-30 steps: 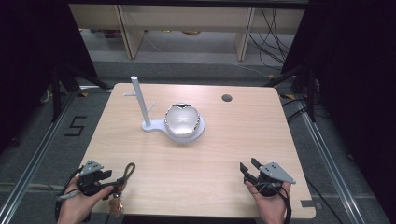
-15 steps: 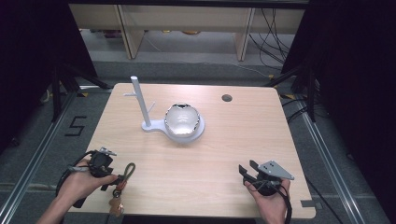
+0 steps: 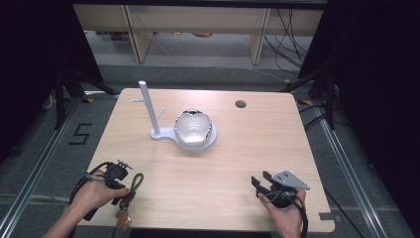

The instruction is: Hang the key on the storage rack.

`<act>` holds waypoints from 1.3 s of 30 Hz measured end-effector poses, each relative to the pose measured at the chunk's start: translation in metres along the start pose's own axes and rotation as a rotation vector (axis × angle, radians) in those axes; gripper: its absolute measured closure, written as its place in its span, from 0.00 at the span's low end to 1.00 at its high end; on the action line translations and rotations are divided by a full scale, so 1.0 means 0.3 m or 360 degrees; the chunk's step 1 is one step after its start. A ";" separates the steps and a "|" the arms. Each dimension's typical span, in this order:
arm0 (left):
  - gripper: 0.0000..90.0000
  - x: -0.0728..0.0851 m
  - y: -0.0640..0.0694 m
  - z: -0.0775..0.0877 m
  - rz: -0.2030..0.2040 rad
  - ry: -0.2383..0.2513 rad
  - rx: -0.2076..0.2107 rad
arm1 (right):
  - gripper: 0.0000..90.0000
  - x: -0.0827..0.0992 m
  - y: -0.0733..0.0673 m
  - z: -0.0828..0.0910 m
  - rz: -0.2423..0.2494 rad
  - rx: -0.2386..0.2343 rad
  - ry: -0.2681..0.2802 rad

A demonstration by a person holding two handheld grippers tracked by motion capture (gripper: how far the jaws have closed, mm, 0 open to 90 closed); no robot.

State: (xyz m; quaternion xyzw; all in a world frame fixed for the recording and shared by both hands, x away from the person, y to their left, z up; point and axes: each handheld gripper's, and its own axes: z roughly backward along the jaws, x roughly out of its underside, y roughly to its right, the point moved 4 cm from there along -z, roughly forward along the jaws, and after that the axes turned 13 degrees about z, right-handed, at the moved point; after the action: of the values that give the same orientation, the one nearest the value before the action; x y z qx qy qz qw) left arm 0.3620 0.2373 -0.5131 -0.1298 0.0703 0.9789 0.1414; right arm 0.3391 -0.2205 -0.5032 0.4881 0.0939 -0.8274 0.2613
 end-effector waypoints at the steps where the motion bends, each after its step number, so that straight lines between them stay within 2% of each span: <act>1: 0.56 0.000 0.000 0.000 0.0008 -0.0015 -0.0009 | 0.56 0.001 -0.001 -0.004 0.0002 0.0000 0.0002; 2: 0.57 0.009 0.016 -0.003 0.0116 -0.0030 0.0004 | 0.56 0.002 -0.015 0.001 -0.0075 -0.0004 -0.0029; 3: 0.58 0.002 0.002 -0.002 0.0017 -0.0037 -0.0027 | 0.56 0.003 -0.001 -0.006 0.0001 -0.0009 -0.0006; 4: 0.58 0.003 0.004 -0.002 0.0024 -0.0046 -0.0031 | 0.56 0.003 -0.001 -0.006 0.0001 -0.0009 -0.0006; 5: 0.59 0.012 0.021 -0.005 0.0124 -0.0069 -0.0028 | 0.56 0.003 -0.002 -0.007 -0.0001 -0.0012 -0.0001; 6: 0.60 0.008 0.013 -0.006 0.0063 -0.0065 -0.0034 | 0.56 0.003 -0.003 -0.007 -0.0004 -0.0009 0.0000; 7: 0.60 0.013 0.026 -0.009 0.0136 -0.0068 -0.0034 | 0.56 0.003 -0.003 -0.007 -0.0004 -0.0009 0.0000; 11: 0.62 0.011 0.031 -0.017 0.0118 -0.0093 -0.0052 | 0.56 0.003 -0.004 -0.008 0.0002 -0.0009 -0.0006; 12: 0.62 0.011 0.031 -0.018 0.0095 -0.0111 -0.0067 | 0.56 0.004 -0.006 -0.008 -0.0001 -0.0010 -0.0010; 13: 0.62 0.011 0.031 -0.019 0.0083 -0.0125 -0.0077 | 0.56 0.004 -0.016 -0.005 -0.0061 -0.0012 -0.0028; 14: 0.62 0.011 0.032 -0.021 0.0080 -0.0126 -0.0084 | 0.56 0.005 -0.008 -0.013 -0.0002 -0.0032 0.0006; 18: 0.63 0.014 0.038 -0.028 0.0074 -0.0138 -0.0097 | 0.56 0.007 -0.006 -0.016 0.0000 -0.0030 0.0005; 22: 0.64 0.014 0.037 -0.030 0.0034 -0.0174 -0.0122 | 0.56 0.008 -0.007 -0.016 -0.0010 -0.0038 0.0003; 23: 0.65 0.016 0.040 -0.034 0.0050 -0.0165 -0.0107 | 0.56 0.009 -0.019 -0.009 -0.0063 -0.0039 -0.0040; 25: 0.65 0.012 0.036 -0.037 0.0027 -0.0144 -0.0113 | 0.56 0.010 -0.020 -0.007 -0.0065 -0.0040 -0.0052; 28: 0.67 0.014 0.040 -0.036 0.0046 -0.0162 -0.0097 | 0.56 0.010 -0.020 -0.008 -0.0067 -0.0043 -0.0043; 30: 0.69 0.013 0.040 -0.035 0.0050 -0.0168 -0.0092 | 0.56 0.010 -0.019 -0.011 -0.0061 -0.0042 -0.0031; 31: 0.71 0.012 0.040 -0.036 0.0063 -0.0162 -0.0077 | 0.56 0.011 -0.009 -0.012 -0.0023 -0.0053 -0.0014; 32: 0.72 0.012 0.037 -0.036 0.0058 -0.0165 -0.0065 | 0.56 0.011 -0.006 -0.012 0.0002 -0.0032 -0.0012; 34: 0.73 0.012 0.033 -0.035 0.0057 -0.0162 -0.0052 | 0.56 0.011 -0.007 -0.013 -0.0003 -0.0032 -0.0001; 35: 0.73 0.015 0.032 -0.034 0.0049 -0.0158 -0.0054 | 0.56 0.011 -0.008 -0.013 -0.0008 -0.0034 -0.0003; 36: 0.74 0.017 0.032 -0.032 0.0037 -0.0160 -0.0048 | 0.56 0.012 -0.020 -0.013 -0.0080 -0.0051 -0.0009; 39: 0.74 0.019 0.032 -0.033 0.0047 -0.0141 -0.0038 | 0.56 0.013 -0.021 -0.008 -0.0083 -0.0042 -0.0037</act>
State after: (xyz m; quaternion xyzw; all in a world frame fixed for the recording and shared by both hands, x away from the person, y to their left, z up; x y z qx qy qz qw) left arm 0.3562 0.2280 -0.5231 -0.0870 0.0541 0.9864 0.1285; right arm 0.3362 -0.2155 -0.5082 0.4725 0.1145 -0.8382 0.2470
